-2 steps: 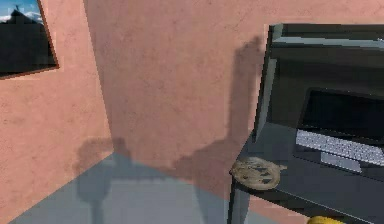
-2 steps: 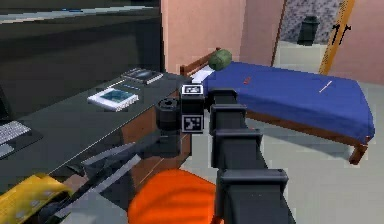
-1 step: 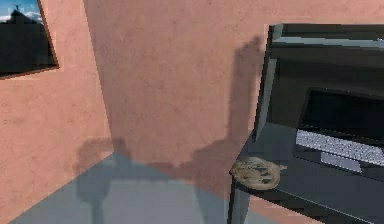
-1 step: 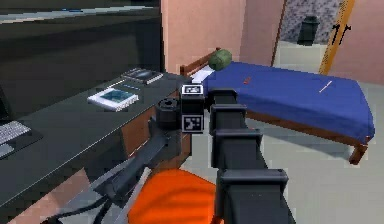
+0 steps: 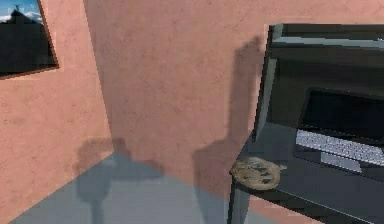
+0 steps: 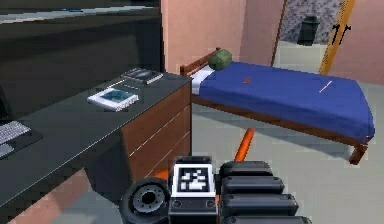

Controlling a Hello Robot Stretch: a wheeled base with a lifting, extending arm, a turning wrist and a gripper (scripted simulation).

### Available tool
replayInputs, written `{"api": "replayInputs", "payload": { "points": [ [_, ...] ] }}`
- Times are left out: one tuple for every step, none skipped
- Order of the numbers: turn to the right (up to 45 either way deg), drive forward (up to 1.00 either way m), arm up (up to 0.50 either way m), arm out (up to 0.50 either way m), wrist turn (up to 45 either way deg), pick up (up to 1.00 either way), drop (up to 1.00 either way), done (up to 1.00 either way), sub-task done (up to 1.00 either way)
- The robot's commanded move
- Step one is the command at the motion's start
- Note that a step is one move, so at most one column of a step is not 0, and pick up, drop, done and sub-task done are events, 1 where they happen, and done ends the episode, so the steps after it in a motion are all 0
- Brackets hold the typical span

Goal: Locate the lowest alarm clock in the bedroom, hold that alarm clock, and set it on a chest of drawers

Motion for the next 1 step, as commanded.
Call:
{"api": "replayInputs", "payload": {
  "points": [
    [-45.0, 0.00, 0.00, 0.00, 0.0, 0.00, 0.00, 0.00, 0.00]
  ]
}}
